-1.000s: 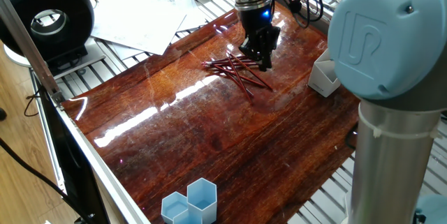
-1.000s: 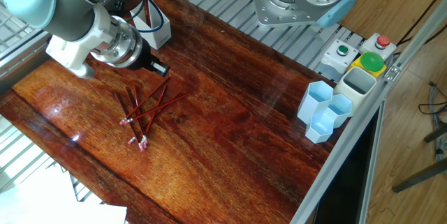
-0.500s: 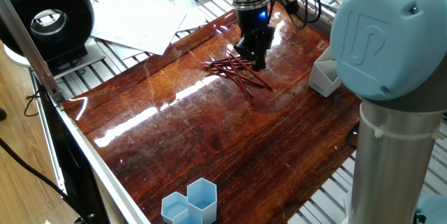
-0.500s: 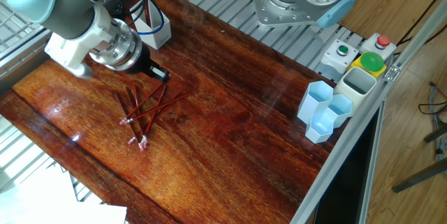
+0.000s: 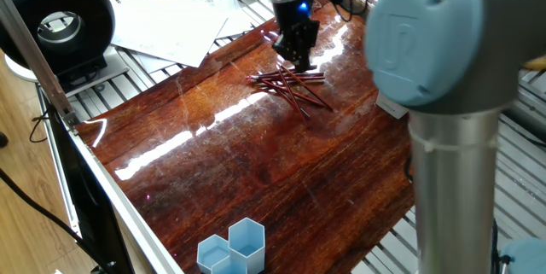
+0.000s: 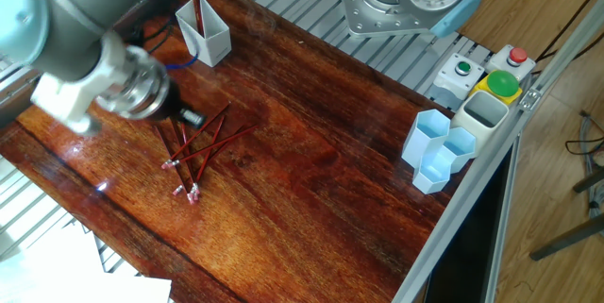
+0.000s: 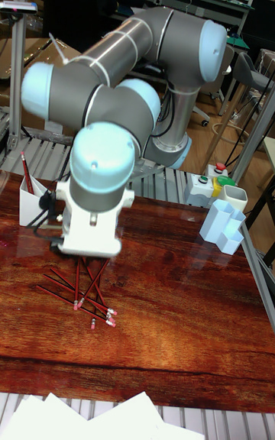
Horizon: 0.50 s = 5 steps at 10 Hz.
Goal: Put the pen into the pen holder
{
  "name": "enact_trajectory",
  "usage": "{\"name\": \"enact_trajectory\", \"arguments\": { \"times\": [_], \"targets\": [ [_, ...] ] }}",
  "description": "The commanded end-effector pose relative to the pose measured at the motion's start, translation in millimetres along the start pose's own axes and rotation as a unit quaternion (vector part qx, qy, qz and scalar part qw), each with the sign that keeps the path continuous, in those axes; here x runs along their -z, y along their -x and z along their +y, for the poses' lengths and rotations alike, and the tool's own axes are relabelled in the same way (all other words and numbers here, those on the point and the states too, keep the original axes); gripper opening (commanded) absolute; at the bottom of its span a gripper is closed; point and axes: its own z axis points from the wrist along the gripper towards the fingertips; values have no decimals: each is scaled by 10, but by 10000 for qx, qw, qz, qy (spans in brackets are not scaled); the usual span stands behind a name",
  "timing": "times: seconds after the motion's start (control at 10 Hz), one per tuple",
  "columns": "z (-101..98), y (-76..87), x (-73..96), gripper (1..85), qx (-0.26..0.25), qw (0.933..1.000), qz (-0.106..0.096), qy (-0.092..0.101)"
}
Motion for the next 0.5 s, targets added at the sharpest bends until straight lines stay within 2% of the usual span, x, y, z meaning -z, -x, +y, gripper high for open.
{"name": "enact_trajectory", "arguments": {
  "times": [0.0, 0.1, 0.4],
  "targets": [
    [-72, 318, -57, 247, 59, 9999, -59, -62],
    [-16, 361, -89, 243, 36, 9999, -80, 51],
    [10, 404, -135, 243, 15, 9999, -107, 91]
  ]
}}
